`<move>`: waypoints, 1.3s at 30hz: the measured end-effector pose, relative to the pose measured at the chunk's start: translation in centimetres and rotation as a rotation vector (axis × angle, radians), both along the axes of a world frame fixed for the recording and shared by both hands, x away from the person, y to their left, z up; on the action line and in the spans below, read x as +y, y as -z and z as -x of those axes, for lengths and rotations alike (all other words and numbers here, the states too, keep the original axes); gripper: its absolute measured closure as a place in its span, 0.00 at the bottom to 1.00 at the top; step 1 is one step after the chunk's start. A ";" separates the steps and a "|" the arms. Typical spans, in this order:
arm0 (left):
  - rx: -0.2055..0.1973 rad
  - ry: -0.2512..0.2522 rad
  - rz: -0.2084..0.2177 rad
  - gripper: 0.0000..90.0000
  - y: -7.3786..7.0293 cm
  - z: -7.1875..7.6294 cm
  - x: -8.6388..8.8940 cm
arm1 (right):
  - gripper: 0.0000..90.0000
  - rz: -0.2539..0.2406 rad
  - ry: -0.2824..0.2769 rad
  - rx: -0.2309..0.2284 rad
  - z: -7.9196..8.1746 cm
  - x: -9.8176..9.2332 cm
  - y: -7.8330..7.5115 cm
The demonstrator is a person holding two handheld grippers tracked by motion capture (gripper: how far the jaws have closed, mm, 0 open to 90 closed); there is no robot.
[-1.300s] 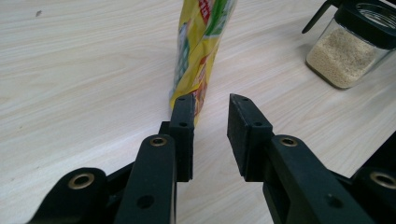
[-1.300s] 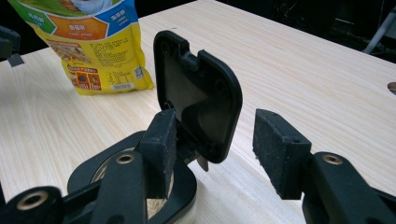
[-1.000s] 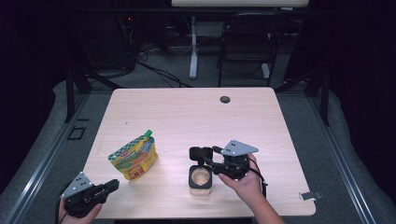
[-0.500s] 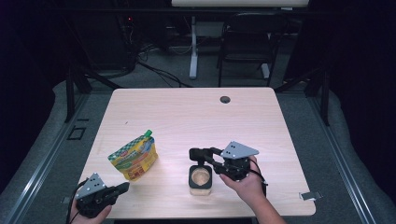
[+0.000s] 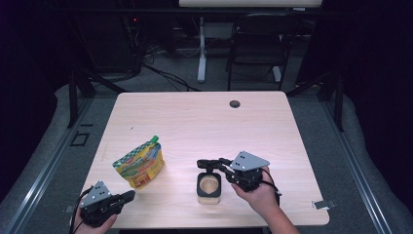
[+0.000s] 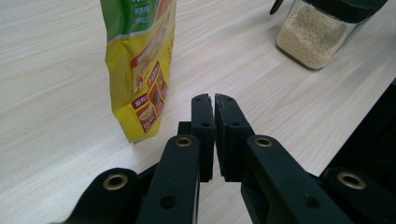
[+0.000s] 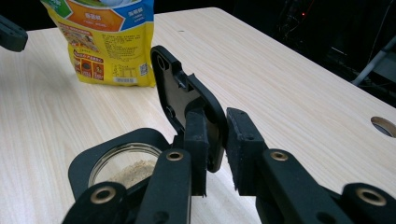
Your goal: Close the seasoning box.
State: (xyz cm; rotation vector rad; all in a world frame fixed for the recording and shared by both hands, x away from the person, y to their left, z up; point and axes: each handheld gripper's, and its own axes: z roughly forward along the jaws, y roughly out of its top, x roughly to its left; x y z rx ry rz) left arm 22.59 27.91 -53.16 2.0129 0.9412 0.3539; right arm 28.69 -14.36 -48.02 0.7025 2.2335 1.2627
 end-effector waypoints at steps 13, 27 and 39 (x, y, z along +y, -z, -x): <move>0.002 -0.002 -0.001 0.95 0.2 -0.2 0.0 | 0.84 0.018 -0.016 0.013 1.0 0.0 0.4; -0.017 -0.017 -0.008 0.94 0.3 -0.2 0.1 | 0.82 0.047 -0.016 0.034 2.2 0.0 0.9; -0.011 -0.002 -0.016 0.93 0.5 -0.3 -0.2 | 0.80 0.065 -0.024 0.053 3.1 -0.2 1.6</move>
